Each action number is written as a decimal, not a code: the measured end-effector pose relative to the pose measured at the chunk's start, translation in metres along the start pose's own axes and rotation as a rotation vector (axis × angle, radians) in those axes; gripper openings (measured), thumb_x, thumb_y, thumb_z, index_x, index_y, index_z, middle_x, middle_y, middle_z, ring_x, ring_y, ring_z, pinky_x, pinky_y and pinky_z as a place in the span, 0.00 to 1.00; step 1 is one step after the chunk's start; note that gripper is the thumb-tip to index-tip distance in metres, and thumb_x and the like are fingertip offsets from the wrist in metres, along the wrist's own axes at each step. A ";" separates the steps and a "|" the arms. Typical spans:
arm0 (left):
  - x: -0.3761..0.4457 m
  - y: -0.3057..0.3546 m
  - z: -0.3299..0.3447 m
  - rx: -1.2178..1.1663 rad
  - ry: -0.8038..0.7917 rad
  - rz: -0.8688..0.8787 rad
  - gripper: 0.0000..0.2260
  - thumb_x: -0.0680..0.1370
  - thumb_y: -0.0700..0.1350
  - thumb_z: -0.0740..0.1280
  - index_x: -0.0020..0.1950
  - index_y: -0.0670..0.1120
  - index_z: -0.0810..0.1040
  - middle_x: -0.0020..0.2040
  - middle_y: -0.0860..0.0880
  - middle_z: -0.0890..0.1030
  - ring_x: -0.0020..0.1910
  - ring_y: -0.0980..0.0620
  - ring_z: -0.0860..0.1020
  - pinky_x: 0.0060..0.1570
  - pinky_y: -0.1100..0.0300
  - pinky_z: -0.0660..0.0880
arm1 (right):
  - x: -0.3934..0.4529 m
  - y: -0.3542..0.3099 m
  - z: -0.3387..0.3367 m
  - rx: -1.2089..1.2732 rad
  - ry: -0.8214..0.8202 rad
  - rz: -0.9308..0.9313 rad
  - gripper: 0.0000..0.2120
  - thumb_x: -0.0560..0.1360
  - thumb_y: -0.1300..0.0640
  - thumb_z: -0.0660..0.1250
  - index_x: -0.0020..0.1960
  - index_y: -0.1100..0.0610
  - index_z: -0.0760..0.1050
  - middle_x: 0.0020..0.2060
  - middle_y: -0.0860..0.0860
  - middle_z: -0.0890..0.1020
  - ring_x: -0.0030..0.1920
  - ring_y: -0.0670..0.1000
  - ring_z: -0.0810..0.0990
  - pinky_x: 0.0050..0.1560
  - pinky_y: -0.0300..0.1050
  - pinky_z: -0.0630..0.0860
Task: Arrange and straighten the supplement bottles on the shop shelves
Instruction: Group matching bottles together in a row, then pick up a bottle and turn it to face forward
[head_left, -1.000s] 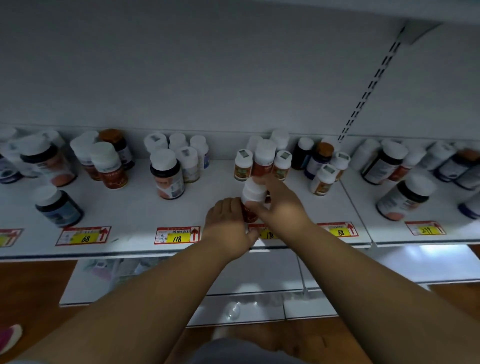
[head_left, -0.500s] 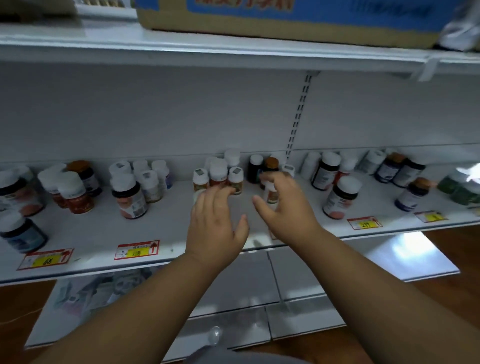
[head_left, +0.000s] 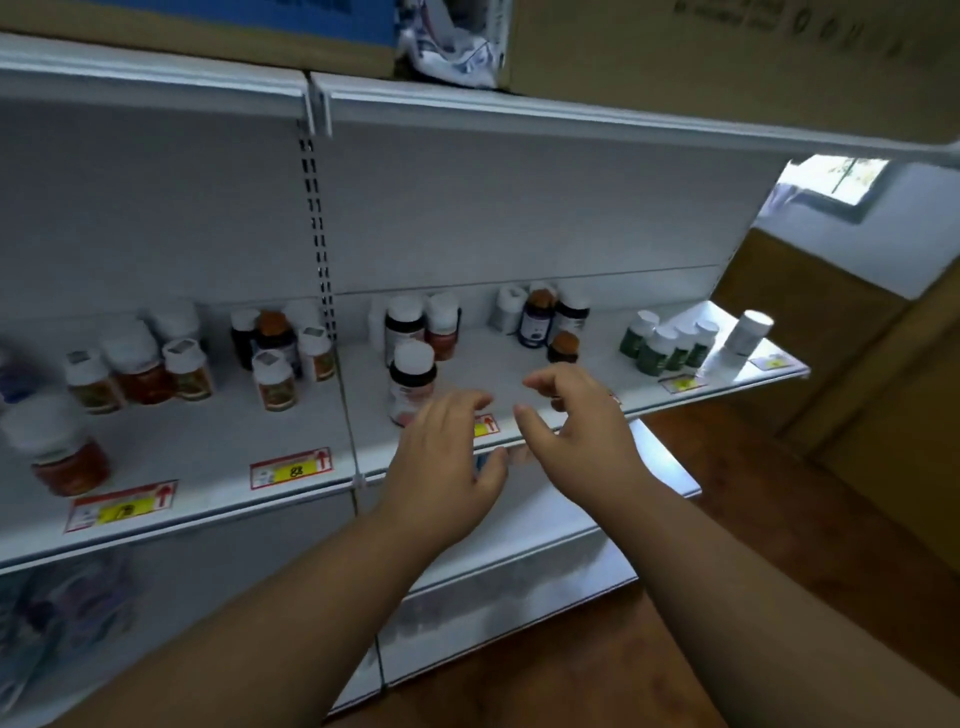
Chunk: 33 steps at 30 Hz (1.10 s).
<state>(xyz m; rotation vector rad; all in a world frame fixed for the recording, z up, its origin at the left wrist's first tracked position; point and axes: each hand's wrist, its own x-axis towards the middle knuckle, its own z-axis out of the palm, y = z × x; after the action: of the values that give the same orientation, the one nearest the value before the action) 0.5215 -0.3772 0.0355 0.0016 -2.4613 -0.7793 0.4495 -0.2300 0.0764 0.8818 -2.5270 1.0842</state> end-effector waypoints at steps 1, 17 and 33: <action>0.005 0.001 0.007 0.005 -0.003 0.003 0.22 0.73 0.49 0.68 0.66 0.46 0.70 0.61 0.49 0.74 0.60 0.49 0.71 0.59 0.55 0.68 | 0.004 0.008 -0.002 0.009 -0.001 -0.007 0.10 0.74 0.53 0.68 0.55 0.53 0.76 0.49 0.44 0.75 0.52 0.46 0.75 0.53 0.44 0.73; 0.140 -0.003 0.113 0.017 -0.092 -0.007 0.22 0.72 0.49 0.69 0.65 0.47 0.72 0.58 0.47 0.76 0.57 0.49 0.73 0.55 0.61 0.66 | 0.131 0.159 -0.023 0.045 0.064 0.217 0.14 0.75 0.48 0.68 0.59 0.46 0.72 0.53 0.46 0.75 0.50 0.43 0.77 0.47 0.40 0.75; 0.200 0.032 0.191 0.083 0.161 -0.359 0.19 0.76 0.43 0.69 0.67 0.43 0.72 0.60 0.47 0.74 0.60 0.51 0.70 0.59 0.70 0.60 | 0.242 0.304 0.036 0.034 -0.389 0.023 0.36 0.73 0.55 0.70 0.75 0.44 0.56 0.68 0.54 0.70 0.65 0.57 0.72 0.65 0.54 0.71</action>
<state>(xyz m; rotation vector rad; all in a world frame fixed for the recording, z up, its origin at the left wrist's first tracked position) 0.2603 -0.2819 0.0242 0.5293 -2.3655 -0.7886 0.0709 -0.1967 -0.0141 1.1751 -2.8397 1.0504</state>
